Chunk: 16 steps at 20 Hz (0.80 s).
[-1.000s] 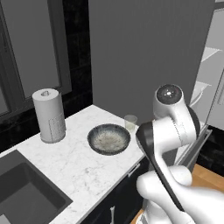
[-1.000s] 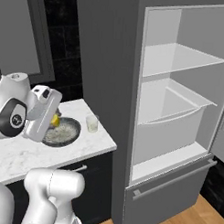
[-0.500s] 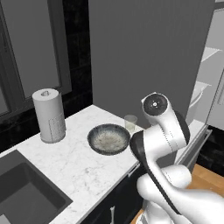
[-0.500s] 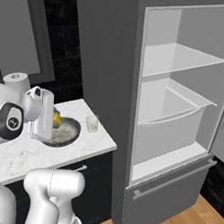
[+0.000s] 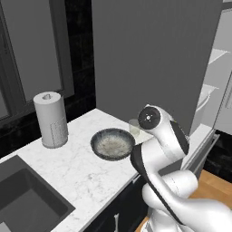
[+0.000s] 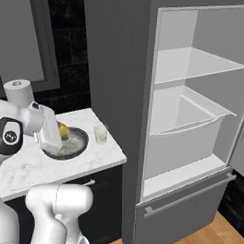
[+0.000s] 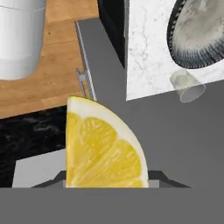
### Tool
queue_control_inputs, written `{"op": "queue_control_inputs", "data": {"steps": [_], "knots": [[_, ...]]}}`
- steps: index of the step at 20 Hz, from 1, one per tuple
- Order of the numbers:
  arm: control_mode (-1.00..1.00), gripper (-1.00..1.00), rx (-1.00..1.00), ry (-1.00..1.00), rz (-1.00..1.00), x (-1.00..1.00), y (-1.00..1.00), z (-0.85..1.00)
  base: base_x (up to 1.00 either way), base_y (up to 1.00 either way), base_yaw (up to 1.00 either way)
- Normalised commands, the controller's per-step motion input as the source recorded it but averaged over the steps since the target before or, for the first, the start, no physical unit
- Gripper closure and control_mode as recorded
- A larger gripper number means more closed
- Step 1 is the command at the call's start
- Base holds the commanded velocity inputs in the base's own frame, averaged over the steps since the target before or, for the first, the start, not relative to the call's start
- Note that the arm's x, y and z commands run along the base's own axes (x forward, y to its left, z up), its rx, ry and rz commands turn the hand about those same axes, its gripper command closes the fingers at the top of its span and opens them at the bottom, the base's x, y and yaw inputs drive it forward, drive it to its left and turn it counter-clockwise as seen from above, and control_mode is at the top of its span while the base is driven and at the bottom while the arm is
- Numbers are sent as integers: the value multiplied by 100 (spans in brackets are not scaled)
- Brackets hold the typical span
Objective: Grab a lemon wedge from the fridge and one ice cube from the ice bowl, and put them in the glass of lemonade.
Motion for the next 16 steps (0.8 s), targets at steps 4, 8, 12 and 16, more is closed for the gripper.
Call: {"op": "queue_control_inputs", "data": {"steps": [4,8,12,16], "knots": [[-100,100,-30,26,8,7,0,0,0,0,0],[-100,100,-23,12,4,20,8,0,0,0,0],[-100,100,-2,0,0,25,1,0,0,0,0],[-100,100,-3,-4,0,25,0,-11,0,0,0]]}}
